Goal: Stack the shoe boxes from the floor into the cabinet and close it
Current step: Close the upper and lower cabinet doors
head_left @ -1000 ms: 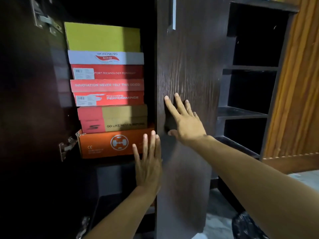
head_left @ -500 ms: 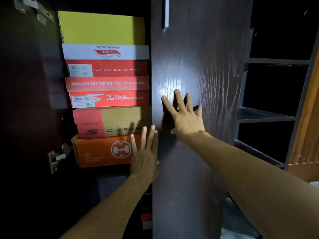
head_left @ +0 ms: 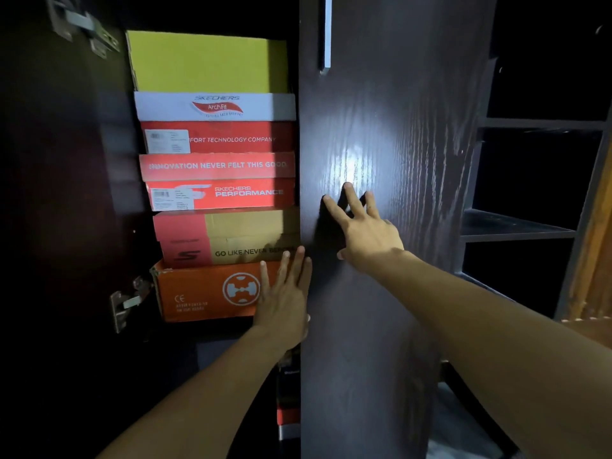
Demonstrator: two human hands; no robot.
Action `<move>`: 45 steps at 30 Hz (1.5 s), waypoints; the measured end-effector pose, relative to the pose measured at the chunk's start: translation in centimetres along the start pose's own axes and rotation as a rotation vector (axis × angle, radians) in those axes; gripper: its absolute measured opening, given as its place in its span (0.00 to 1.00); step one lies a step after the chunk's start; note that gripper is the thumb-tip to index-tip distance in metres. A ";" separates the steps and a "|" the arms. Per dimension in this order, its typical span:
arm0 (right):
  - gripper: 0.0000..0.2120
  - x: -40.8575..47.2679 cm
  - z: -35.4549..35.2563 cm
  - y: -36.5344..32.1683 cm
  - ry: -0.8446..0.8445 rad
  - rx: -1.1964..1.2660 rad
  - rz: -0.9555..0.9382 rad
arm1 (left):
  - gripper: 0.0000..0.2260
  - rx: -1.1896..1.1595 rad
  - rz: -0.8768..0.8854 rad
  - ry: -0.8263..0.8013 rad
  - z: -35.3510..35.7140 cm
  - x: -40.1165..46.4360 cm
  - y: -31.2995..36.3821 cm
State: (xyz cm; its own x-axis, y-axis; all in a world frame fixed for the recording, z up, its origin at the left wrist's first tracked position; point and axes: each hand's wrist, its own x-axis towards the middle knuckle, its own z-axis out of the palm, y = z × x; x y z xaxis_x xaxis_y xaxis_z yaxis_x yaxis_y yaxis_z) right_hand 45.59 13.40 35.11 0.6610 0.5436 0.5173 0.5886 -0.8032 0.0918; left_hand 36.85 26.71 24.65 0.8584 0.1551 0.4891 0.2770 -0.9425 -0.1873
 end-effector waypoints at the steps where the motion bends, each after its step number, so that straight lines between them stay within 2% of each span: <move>1: 0.49 -0.3 -0.8 -0.2 -0.020 0.016 0.002 | 0.45 -0.001 0.014 -0.009 -0.7 -0.5 -0.3; 6: 0.42 -3.1 -5.3 -2.1 -0.033 0.084 -0.055 | 0.37 -0.073 0.012 0.002 -4.7 -4.6 -2.4; 14: 0.41 -9.3 -11.5 -8.3 -0.021 0.231 -0.265 | 0.27 -0.163 -0.055 0.044 -12.8 -14.6 -5.8; 21: 0.37 -14.3 -17.1 -15.9 0.046 0.390 -0.438 | 0.19 -0.075 0.013 0.406 -18.4 -24.6 -9.3; 27: 0.35 -15.6 -21.3 -22.1 0.093 0.511 -0.529 | 0.21 -0.110 -0.111 0.638 -21.4 -29.7 -13.9; 29: 0.35 -15.7 -22.1 -23.9 0.108 0.531 -0.544 | 0.21 -0.201 -0.210 0.698 -21.5 -30.5 -15.3; 32: 0.35 -15.6 -22.6 -26.3 0.132 0.539 -0.572 | 0.23 -0.492 -0.455 0.704 -21.3 -30.9 -16.6; 34: 0.35 -15.3 -22.5 -27.6 0.138 0.548 -0.580 | 0.22 -0.725 -0.657 0.656 -21.0 -30.8 -17.1; 36: 0.35 -15.1 -22.3 -28.7 0.144 0.547 -0.574 | 0.19 -0.925 -0.793 0.542 -20.2 -30.6 -17.8; 39: 0.35 -14.8 -22.0 -29.7 0.154 0.502 -0.572 | 0.15 -1.167 -0.794 0.445 -18.7 -30.4 -18.3; 41: 0.36 -14.8 -21.7 -29.9 0.157 0.489 -0.575 | 0.16 -1.189 -0.776 0.468 -18.0 -30.3 -18.2; 45: 0.34 -14.8 -20.5 -29.1 0.208 0.584 -0.544 | 0.11 -1.264 -0.688 0.464 -17.6 -29.6 -17.1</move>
State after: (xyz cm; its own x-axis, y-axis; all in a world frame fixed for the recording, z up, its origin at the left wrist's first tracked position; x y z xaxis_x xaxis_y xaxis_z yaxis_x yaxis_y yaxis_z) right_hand 9.18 23.72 42.28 0.1475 0.7180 0.6802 0.9868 -0.1529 -0.0526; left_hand -0.91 33.04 28.31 0.4448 0.7821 0.4365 -0.1934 -0.3920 0.8994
